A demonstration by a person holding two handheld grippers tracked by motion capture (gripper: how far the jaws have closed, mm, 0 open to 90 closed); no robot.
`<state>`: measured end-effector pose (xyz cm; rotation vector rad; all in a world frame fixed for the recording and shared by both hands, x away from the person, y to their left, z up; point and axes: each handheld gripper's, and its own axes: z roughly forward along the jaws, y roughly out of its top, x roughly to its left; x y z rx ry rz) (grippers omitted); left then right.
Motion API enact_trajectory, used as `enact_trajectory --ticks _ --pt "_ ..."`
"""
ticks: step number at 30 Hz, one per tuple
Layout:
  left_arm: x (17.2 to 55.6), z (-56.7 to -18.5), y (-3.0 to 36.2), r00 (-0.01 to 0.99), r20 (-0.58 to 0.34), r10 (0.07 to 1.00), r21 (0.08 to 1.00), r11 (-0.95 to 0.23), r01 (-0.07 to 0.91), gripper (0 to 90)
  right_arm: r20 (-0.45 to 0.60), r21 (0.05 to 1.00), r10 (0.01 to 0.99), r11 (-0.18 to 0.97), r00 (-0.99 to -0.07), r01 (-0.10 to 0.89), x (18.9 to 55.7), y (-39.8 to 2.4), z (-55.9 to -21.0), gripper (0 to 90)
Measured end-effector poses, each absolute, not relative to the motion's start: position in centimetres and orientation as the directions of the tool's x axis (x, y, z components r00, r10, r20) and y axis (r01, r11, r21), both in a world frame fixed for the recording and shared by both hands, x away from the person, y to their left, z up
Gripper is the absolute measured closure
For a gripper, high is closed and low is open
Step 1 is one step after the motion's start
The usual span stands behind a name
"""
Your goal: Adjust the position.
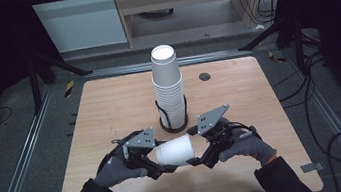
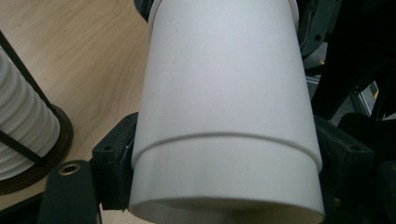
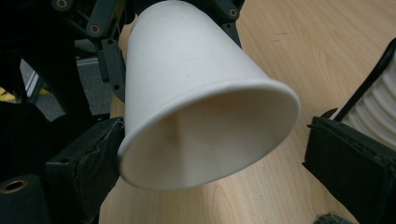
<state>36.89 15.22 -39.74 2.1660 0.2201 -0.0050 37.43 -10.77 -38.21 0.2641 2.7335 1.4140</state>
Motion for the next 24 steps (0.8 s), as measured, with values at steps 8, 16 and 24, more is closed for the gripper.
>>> enact_trajectory --ticks 8,16,24 --pt "37.5 -39.5 16.5 0.975 -0.098 0.2 0.843 -0.504 0.188 21.2 0.037 0.865 0.247 0.477 -0.968 0.155 37.8 -12.2 -37.3 6.5" --pt "38.1 -39.1 17.8 0.962 -0.123 0.244 0.888 -0.406 0.216 21.1 0.061 0.902 0.32 0.387 -0.945 0.189 38.3 -13.2 -36.8 6.5" --pt "38.1 -38.7 18.2 0.959 -0.132 0.25 0.91 -0.354 0.217 21.1 0.1 0.92 0.327 0.329 -0.94 0.212 38.5 -13.7 -36.4 4.3"
